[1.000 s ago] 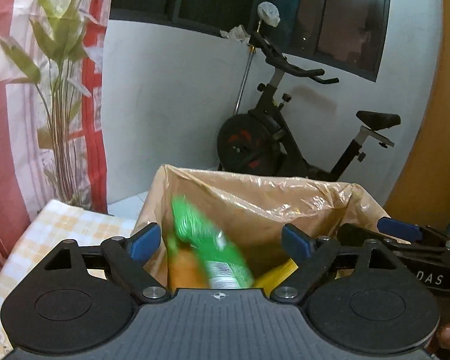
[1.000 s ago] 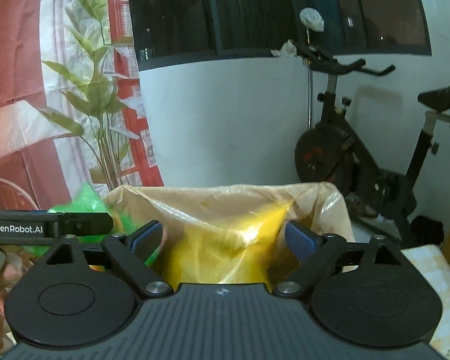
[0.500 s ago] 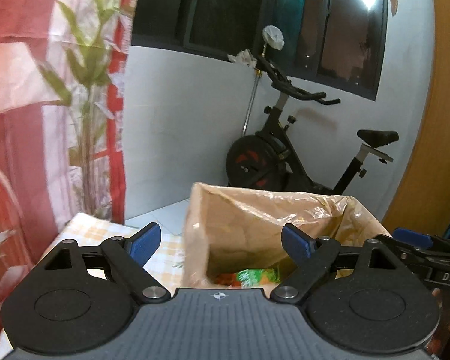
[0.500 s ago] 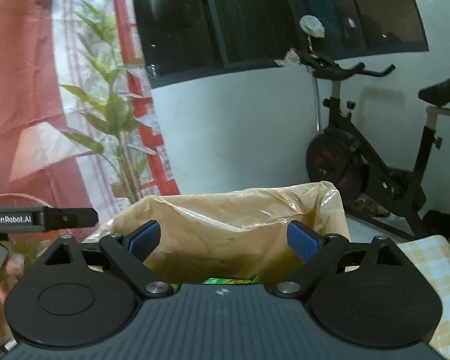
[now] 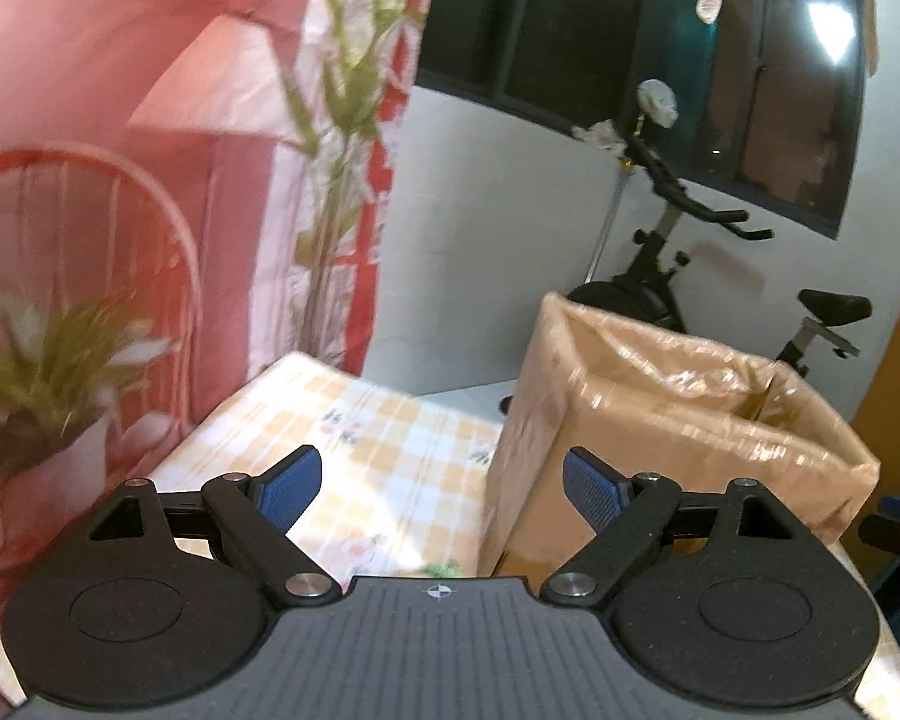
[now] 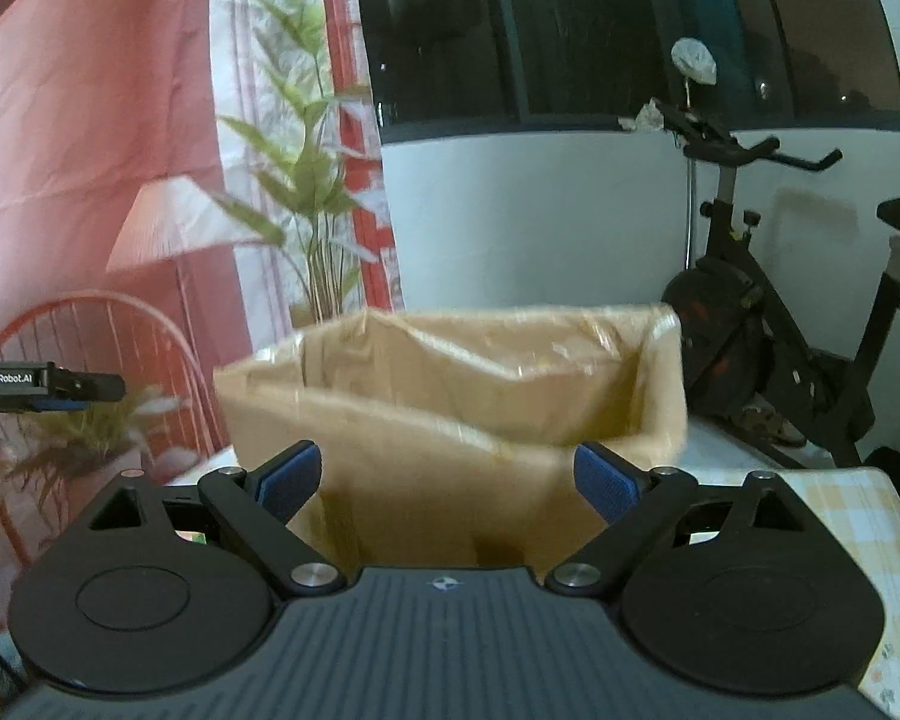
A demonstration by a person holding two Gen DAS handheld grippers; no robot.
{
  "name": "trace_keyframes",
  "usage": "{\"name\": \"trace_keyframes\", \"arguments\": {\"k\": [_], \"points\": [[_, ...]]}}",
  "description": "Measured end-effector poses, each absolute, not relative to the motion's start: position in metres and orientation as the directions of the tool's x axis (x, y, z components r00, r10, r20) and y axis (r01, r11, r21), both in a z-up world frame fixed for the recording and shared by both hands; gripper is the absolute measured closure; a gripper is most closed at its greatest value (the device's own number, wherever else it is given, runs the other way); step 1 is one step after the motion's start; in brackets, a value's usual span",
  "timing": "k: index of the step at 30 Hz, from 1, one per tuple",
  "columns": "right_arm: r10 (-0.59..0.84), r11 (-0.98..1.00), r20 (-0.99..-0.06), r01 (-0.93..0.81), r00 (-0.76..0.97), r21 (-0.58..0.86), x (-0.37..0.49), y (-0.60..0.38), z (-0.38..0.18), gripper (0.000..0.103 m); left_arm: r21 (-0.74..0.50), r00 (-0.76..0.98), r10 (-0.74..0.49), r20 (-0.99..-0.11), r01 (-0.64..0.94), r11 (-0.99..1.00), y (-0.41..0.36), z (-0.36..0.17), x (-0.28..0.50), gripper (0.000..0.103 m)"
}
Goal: Organize snacks
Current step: 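Grasp the fruit-print bag with the left gripper while the right gripper grasps the orange cracker bag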
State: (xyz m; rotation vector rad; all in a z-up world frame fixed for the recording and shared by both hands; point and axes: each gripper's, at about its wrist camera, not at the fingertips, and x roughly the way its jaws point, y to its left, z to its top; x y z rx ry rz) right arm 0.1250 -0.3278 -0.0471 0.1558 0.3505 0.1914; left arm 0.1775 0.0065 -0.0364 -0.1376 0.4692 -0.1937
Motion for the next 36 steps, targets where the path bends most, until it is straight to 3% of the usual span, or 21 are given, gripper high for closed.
{"name": "trace_keyframes", "arguments": {"k": [14, 25, 30, 36], "points": [[0.056, 0.99, -0.557, 0.024, 0.829, 0.136, 0.077, -0.35, -0.135, 0.01, -0.215, 0.846, -0.198, -0.495, 0.101, 0.971, 0.003, -0.075, 0.167, 0.014], [-0.042, 0.989, -0.648, 0.122, 0.761, 0.079, 0.07, -0.372, -0.166, 0.009, -0.217, 0.816, -0.217, -0.536, 0.116, 0.969, -0.004, -0.09, 0.167, 0.014], [-0.024, 0.974, -0.676, 0.169, 0.737, 0.15, 0.073, -0.383, -0.177, 0.0, -0.219, 0.809, -0.215, -0.548, 0.109, 0.97, -0.006, -0.092, 0.168, 0.014], [0.041, 0.922, -0.695, 0.241, 0.717, 0.303, 0.076, -0.397, -0.195, 0.0, -0.221, 0.803, -0.216, -0.556, 0.108, 0.969, -0.006, -0.095, 0.171, 0.014]]}}
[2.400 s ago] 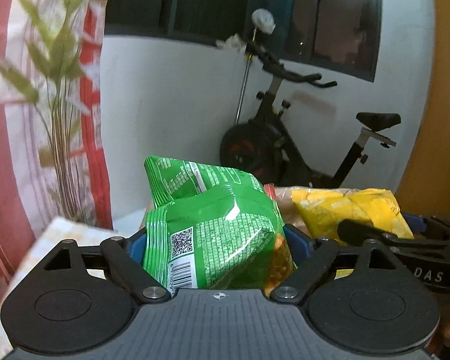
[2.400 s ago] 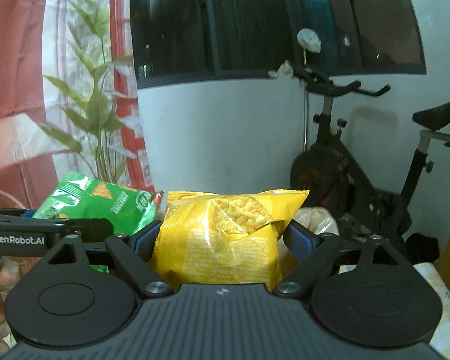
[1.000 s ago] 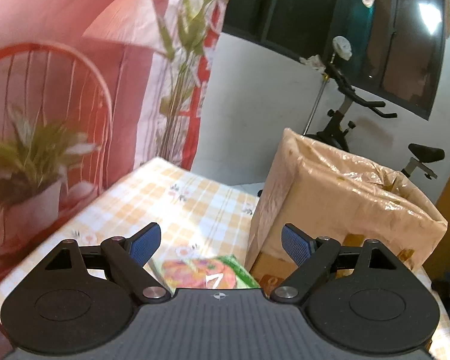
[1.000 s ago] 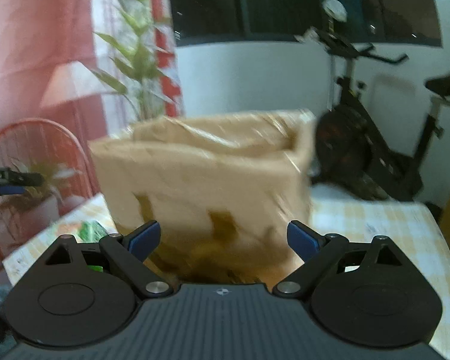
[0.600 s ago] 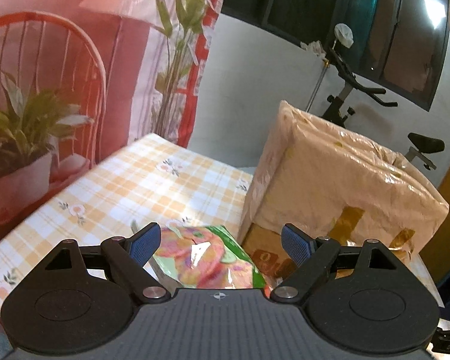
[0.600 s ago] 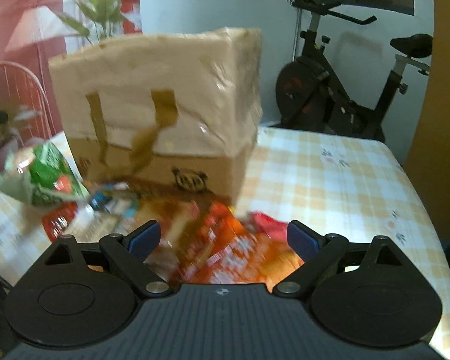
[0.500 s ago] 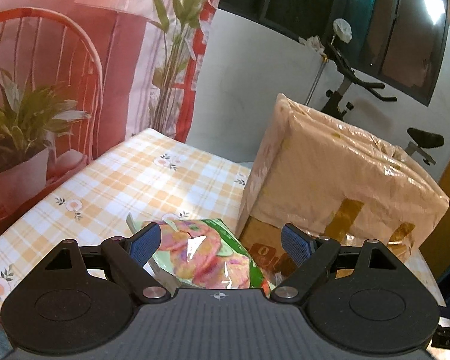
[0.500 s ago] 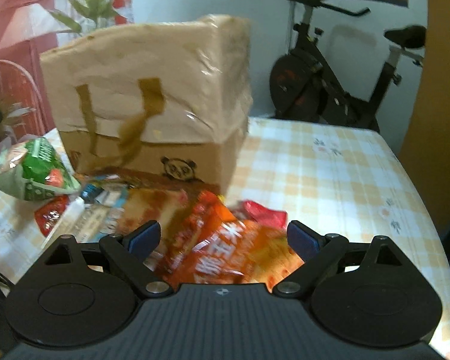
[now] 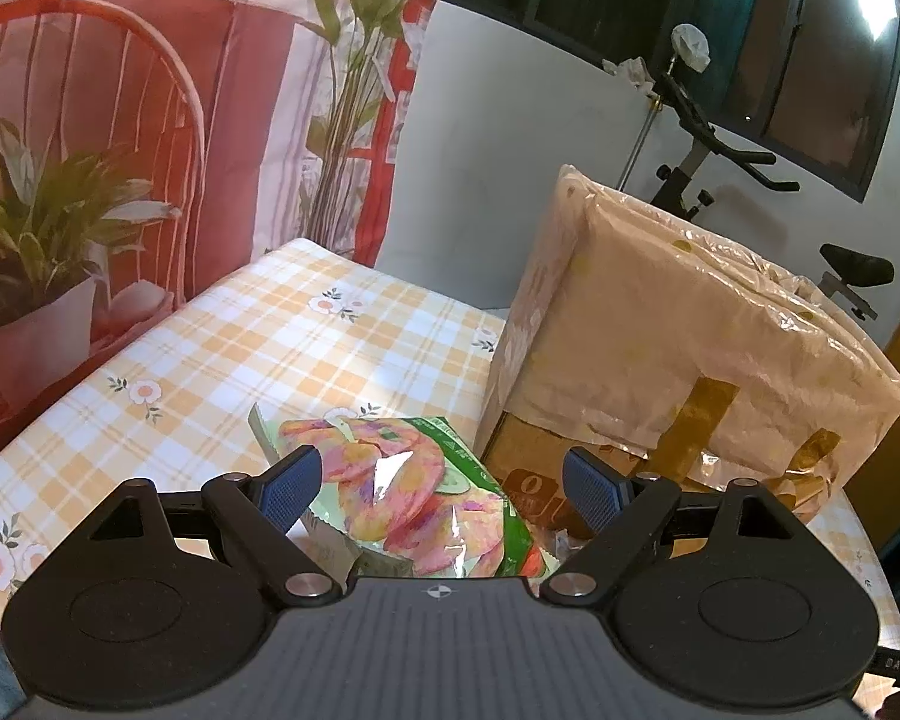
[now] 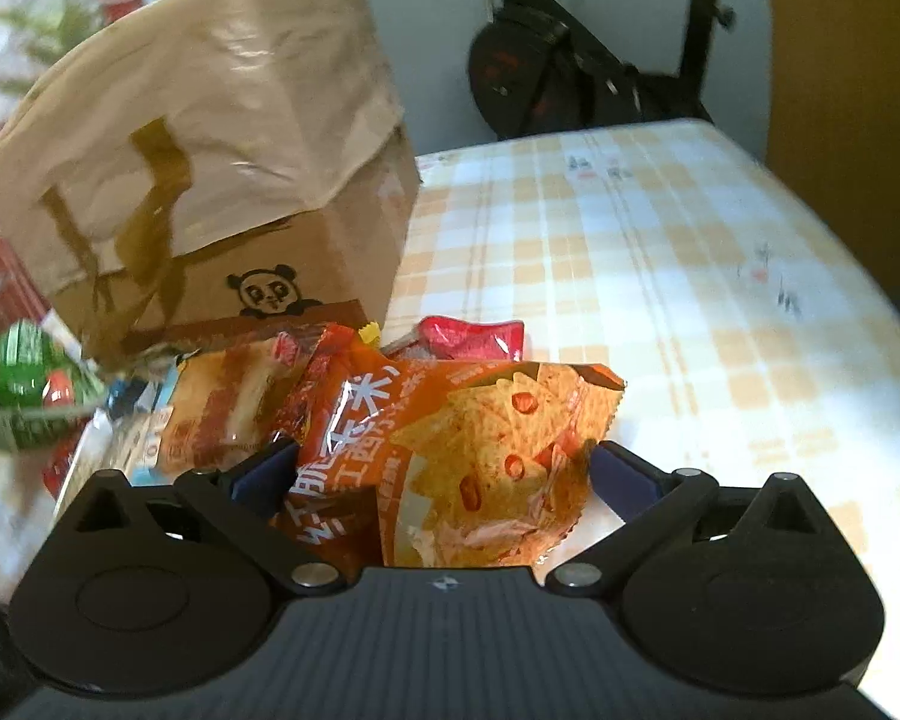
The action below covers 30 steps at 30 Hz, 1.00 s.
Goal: Organize snacks
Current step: 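Grasp the fruit-print bag with the left gripper while the right gripper grasps the orange cracker bag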
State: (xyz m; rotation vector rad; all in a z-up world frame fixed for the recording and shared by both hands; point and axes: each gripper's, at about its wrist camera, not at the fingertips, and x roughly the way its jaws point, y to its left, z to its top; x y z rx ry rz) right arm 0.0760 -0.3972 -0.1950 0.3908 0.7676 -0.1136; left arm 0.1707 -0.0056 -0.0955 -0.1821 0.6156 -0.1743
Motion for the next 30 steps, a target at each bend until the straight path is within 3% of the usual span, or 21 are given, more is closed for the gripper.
{"name": "trace_keyframes", "arguments": {"k": [5, 15, 22, 30], "points": [[0.089, 0.887, -0.703, 0.264, 0.705, 0.378, 0.081, -0.4, -0.205, 0.0, -0.227, 0.799, -0.217, -0.561, 0.103, 0.968, -0.005, -0.097, 0.172, 0.014], [0.042, 0.97, -0.658, 0.126, 0.752, 0.206, 0.084, -0.371, -0.179, 0.013, -0.236, 0.8, -0.208, -0.562, 0.086, 0.968, -0.003, -0.099, 0.174, 0.014], [0.079, 0.99, -0.627, 0.012, 0.775, 0.139, 0.086, -0.349, -0.165, 0.015, -0.257, 0.793, -0.2, -0.576, 0.057, 0.965, 0.005, -0.099, 0.177, 0.014], [0.084, 0.989, -0.63, 0.012, 0.772, 0.147, 0.088, -0.348, -0.167, 0.015, -0.314, 0.746, -0.197, -0.636, -0.017, 0.949, 0.013, -0.12, 0.194, 0.014]]}}
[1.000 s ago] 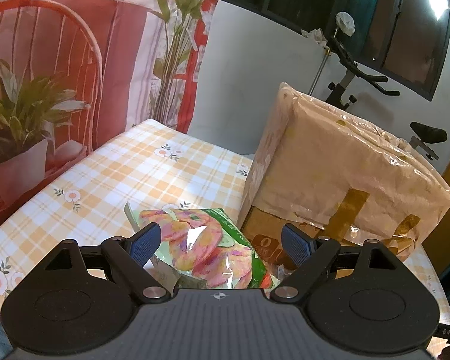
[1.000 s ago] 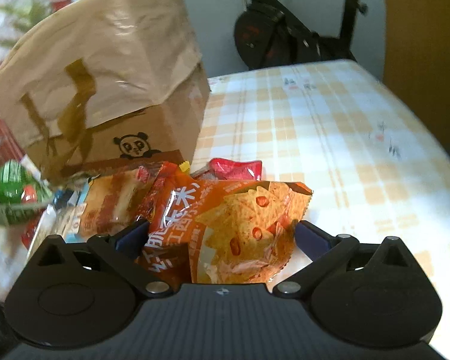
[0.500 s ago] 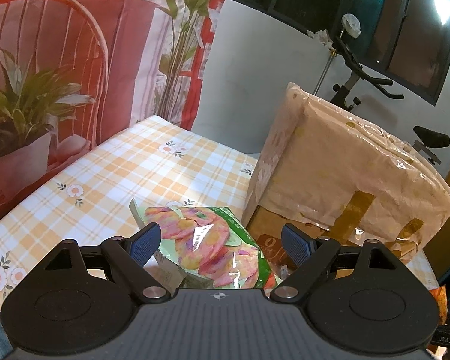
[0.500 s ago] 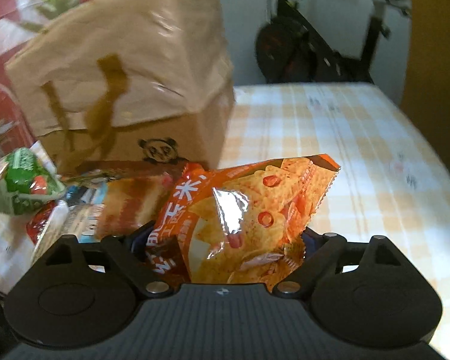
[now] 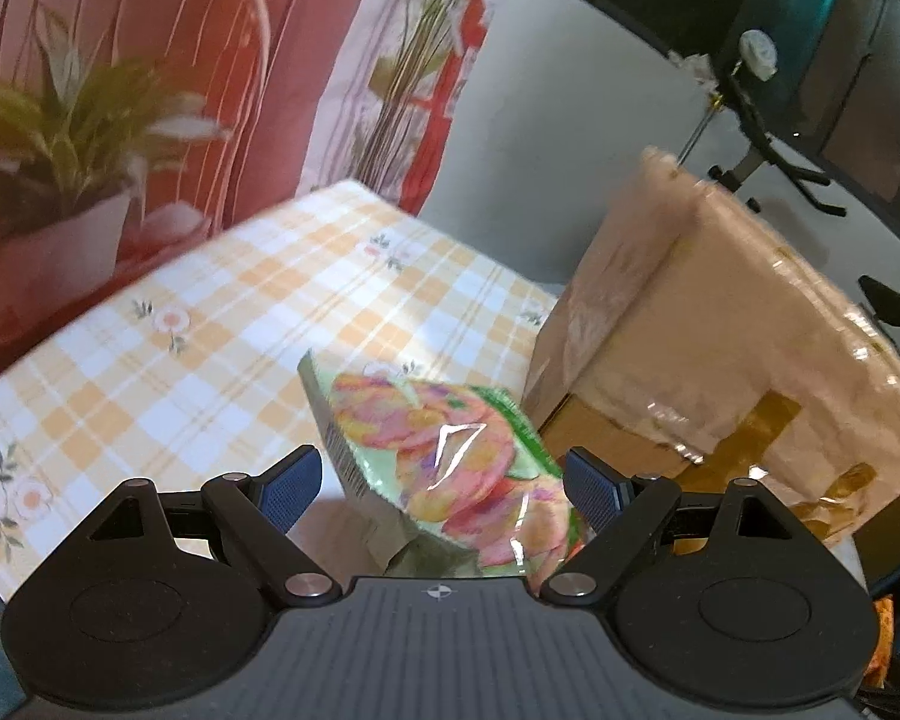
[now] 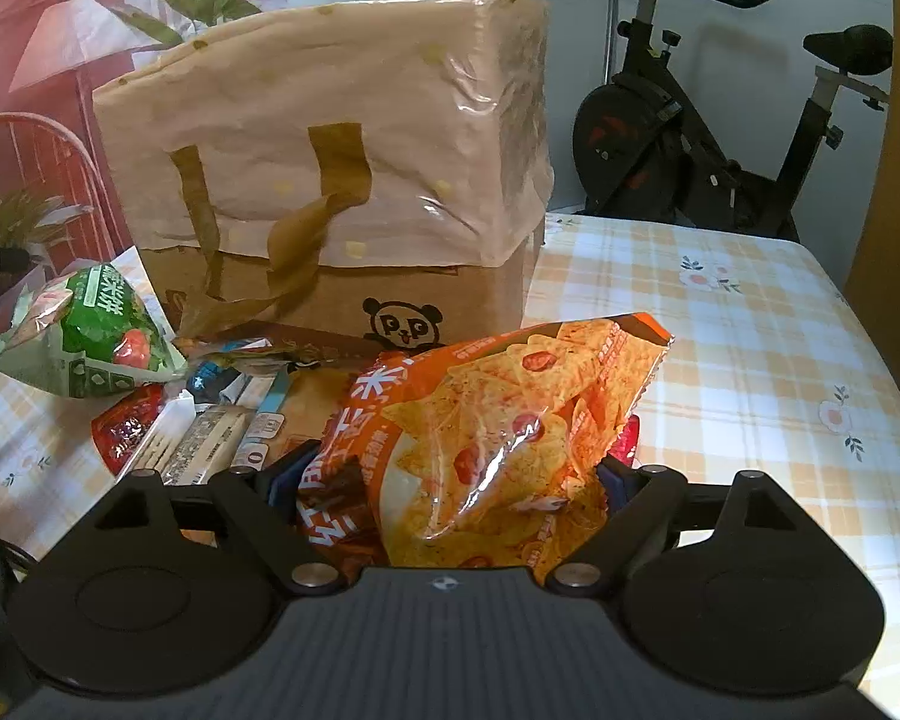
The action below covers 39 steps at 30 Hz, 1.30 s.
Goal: Organize snacks
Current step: 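Grasp the fruit-print bag with the left gripper while the right gripper grasps the orange cracker bag, then lift the fruit-print bag with the left gripper while the right gripper lifts the orange cracker bag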
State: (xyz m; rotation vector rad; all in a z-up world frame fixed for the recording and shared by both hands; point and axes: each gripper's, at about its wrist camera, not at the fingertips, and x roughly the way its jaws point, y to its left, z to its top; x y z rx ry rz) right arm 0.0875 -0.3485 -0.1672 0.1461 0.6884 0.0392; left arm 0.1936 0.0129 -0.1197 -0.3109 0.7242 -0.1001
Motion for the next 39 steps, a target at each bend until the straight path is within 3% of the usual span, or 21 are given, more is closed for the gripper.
{"name": "trace_keyframes", "arguments": {"k": [7, 18, 19, 20, 22, 32, 39], "points": [[0.083, 0.989, -0.636, 0.015, 0.767, 0.147, 0.089, -0.348, -0.167, 0.015, -0.453, 0.691, -0.274, -0.669, -0.087, 0.887, 0.019, -0.14, 0.22, 0.013], [0.081, 0.99, -0.64, 0.016, 0.764, 0.144, 0.091, -0.348, -0.168, 0.015, -0.383, 0.685, -0.245, -0.686, -0.054, 0.922, -0.001, -0.157, 0.238, 0.007], [0.079, 0.99, -0.639, 0.017, 0.765, 0.142, 0.091, -0.348, -0.168, 0.015, -0.384, 0.684, -0.254, -0.684, -0.042, 0.922, -0.001, -0.157, 0.238, 0.011], [0.078, 0.99, -0.64, 0.018, 0.765, 0.143, 0.091, -0.348, -0.168, 0.015, -0.379, 0.689, -0.251, -0.68, -0.037, 0.925, -0.001, -0.156, 0.237, 0.023], [0.079, 0.99, -0.641, 0.017, 0.763, 0.143, 0.09, -0.347, -0.168, 0.015, -0.345, 0.699, -0.227, -0.678, -0.03, 0.938, -0.001, -0.15, 0.233, 0.031], [0.097, 0.986, -0.612, 0.01, 0.785, 0.169, 0.086, -0.347, -0.155, 0.015, -0.299, 0.74, -0.231, -0.631, 0.043, 0.953, 0.011, -0.117, 0.191, 0.034], [0.123, 0.987, -0.549, -0.047, 0.827, 0.151, 0.079, -0.336, -0.128, 0.015, -0.289, 0.812, -0.238, -0.532, 0.09, 0.953, 0.02, -0.076, 0.163, 0.033]]}}
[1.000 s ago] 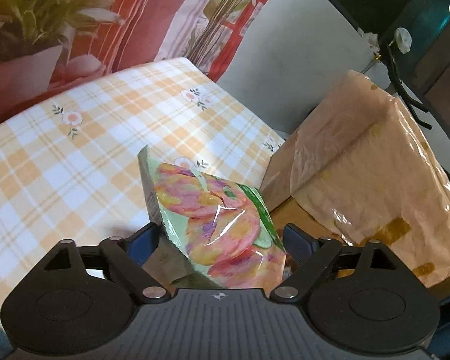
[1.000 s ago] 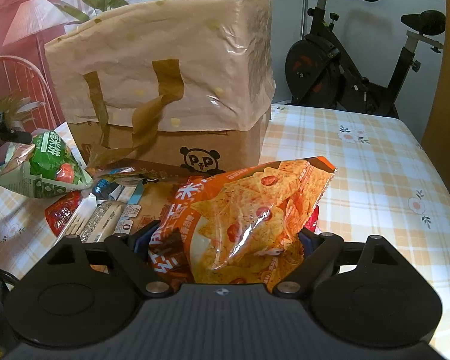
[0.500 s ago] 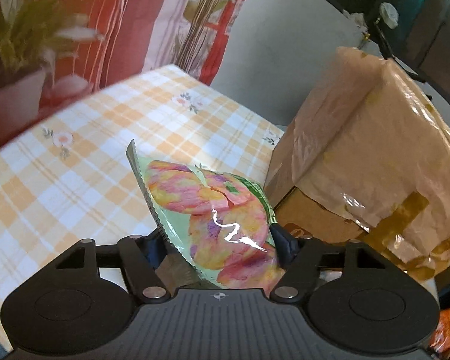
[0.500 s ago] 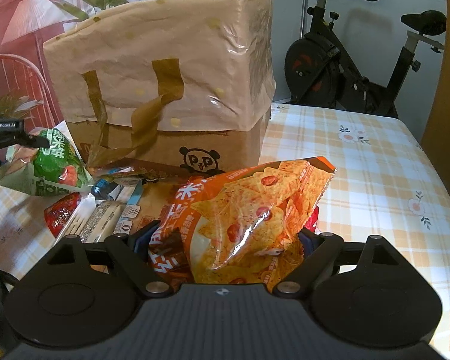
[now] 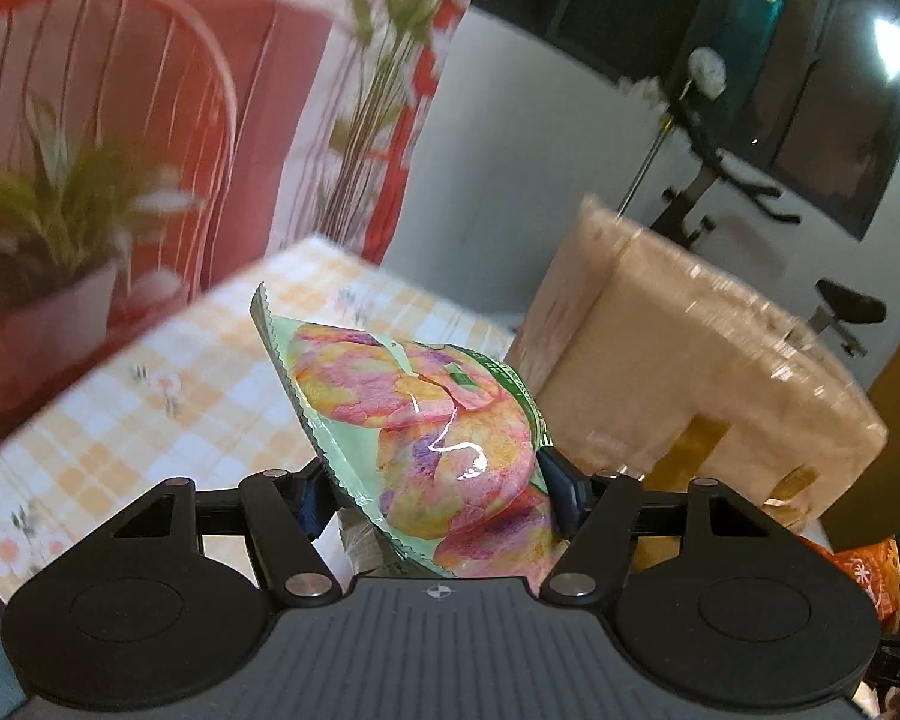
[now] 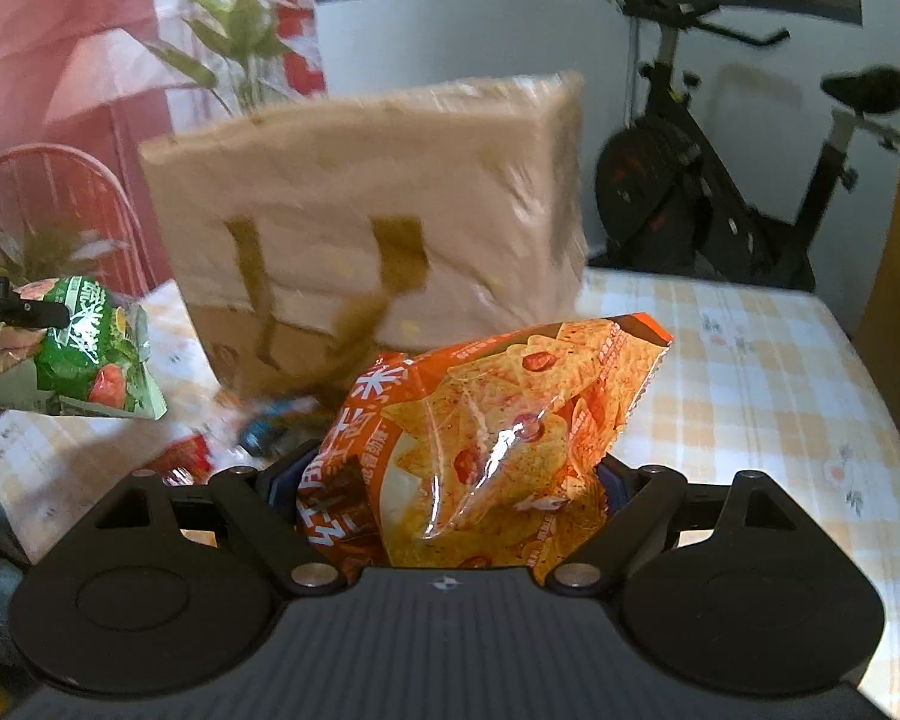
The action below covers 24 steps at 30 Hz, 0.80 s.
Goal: Organize snacks
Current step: 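Lift the fruit-print bag with the left gripper while the right gripper lifts the orange cracker bag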
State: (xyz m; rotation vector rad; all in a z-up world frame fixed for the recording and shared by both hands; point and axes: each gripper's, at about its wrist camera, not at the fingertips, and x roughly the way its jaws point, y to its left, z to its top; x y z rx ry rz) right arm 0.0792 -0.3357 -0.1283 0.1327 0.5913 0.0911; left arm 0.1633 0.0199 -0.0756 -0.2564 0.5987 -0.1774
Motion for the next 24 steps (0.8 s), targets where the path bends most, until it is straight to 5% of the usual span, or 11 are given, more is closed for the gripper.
{"name": "trace_keyframes", "arguments": {"k": [13, 24], "points": [[0.19, 0.979, -0.36, -0.147, 0.913, 0.143, 0.075, -0.328, -0.051, 0.015, -0.257, 0.895, -0.32, -0.311, 0.245, 0.935, 0.002, 0.015, 0.149, 0.033], [0.183, 0.982, -0.272, -0.162, 0.945, 0.097, 0.119, -0.33, 0.004, 0.015, -0.105, 0.861, -0.438, -0.259, 0.426, 0.899, -0.066, 0.072, 0.198, 0.033]]}}
